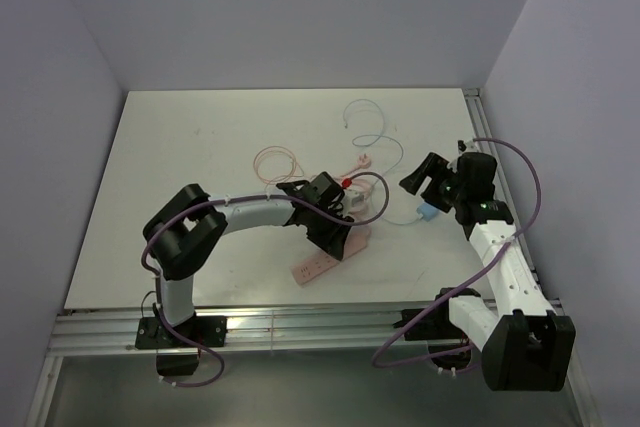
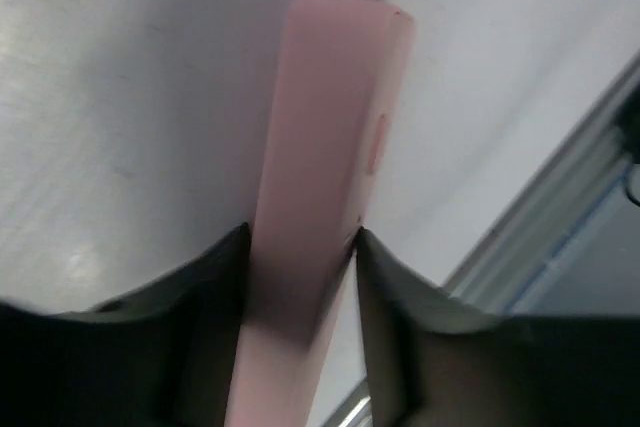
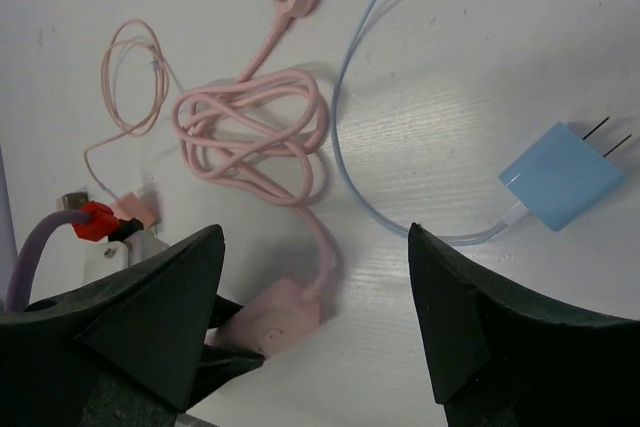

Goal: Insert the plug

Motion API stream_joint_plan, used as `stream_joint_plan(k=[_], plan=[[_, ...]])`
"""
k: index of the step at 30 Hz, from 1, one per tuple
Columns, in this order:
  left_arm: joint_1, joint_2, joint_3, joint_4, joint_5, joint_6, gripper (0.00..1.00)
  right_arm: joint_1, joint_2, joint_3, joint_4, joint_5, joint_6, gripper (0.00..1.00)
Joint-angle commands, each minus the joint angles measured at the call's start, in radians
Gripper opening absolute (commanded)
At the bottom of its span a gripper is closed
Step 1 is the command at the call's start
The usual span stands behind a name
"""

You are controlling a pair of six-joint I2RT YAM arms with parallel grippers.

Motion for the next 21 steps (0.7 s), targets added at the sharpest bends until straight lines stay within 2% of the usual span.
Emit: stream_joint_plan(k=[1, 3, 4, 7, 12, 17, 21], plan=[[-0.005, -0.003, -0.066, 0.043, 0.128, -0.024, 0.47, 0.006, -0.005, -0.010, 0.031, -0.033, -0.018, 0.81], [-0.004, -0.003, -0.086, 0.072, 0.141, -0.040, 0.21, 0.009, 0.001, -0.013, 0.031, -0.037, -0.019, 0.80], [-0.004, -0.011, -0.098, 0.078, 0.137, -0.061, 0.02, 0.011, 0.003, -0.013, 0.034, -0.042, -0.018, 0.80], [-0.001, -0.078, -0.136, 0.138, 0.102, -0.137, 0.00, 0.022, 0.018, -0.016, 0.029, -0.057, -0.019, 0.78], [0.053, -0.277, -0.228, 0.267, 0.216, -0.253, 0.00, 0.104, 0.050, -0.007, 0.015, -0.117, -0.024, 0.76], [0.073, -0.410, -0.276, 0.264, 0.249, -0.257, 0.00, 0.173, 0.145, 0.018, 0.066, -0.237, 0.063, 0.66], [0.073, -0.473, -0.320, 0.293, 0.260, -0.264, 0.00, 0.287, 0.273, 0.046, 0.139, -0.278, 0.151, 0.68]])
